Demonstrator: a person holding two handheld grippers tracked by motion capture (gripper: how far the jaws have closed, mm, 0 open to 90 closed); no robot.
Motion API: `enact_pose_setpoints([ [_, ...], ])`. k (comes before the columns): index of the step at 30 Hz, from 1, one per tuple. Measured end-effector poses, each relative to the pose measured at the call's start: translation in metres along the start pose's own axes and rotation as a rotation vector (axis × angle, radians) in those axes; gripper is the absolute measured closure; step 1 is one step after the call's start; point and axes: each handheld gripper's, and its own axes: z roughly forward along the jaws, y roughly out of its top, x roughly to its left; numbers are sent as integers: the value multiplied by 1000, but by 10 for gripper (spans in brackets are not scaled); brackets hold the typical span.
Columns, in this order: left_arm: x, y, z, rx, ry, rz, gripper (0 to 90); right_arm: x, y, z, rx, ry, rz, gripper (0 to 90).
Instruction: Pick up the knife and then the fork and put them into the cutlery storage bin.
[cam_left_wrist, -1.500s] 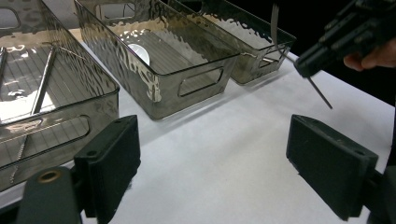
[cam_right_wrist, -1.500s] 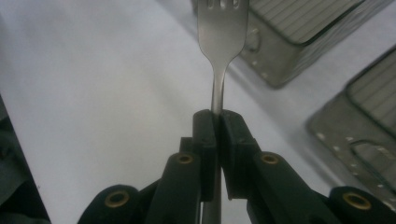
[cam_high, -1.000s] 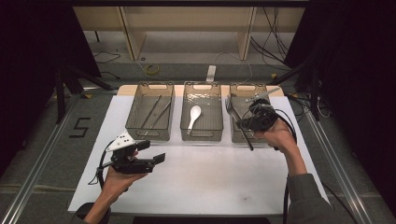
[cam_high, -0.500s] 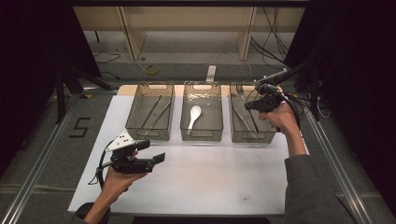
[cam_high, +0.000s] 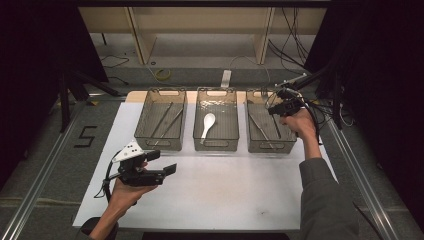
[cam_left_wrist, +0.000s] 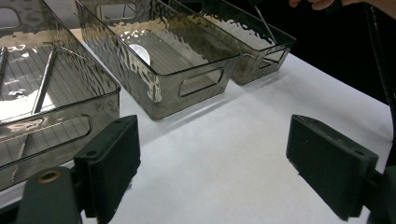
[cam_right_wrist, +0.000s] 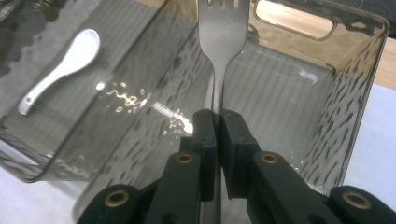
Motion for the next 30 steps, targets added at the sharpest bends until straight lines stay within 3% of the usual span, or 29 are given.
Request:
enact_pose_setpoints([
  [11,0,0,0,1,3,6,170,-6,-16,21,34,-7,34,843],
  [13,0,0,0,2,2,4,170,-8,-19,22,21,-22,54,738],
  [14,0,0,0,2,2,3,170,-9,-19,22,25,-4,67,699],
  [18,0,0,0,4,1,3,170,-7,-19,20,36,-8,55,552],
  [26,0,0,-1,-2,4,-4,168,7,-19,6,-14,-15,15,434],
  [30,0,-1,-1,2,2,-2,169,14,-24,-2,-48,17,4,411],
])
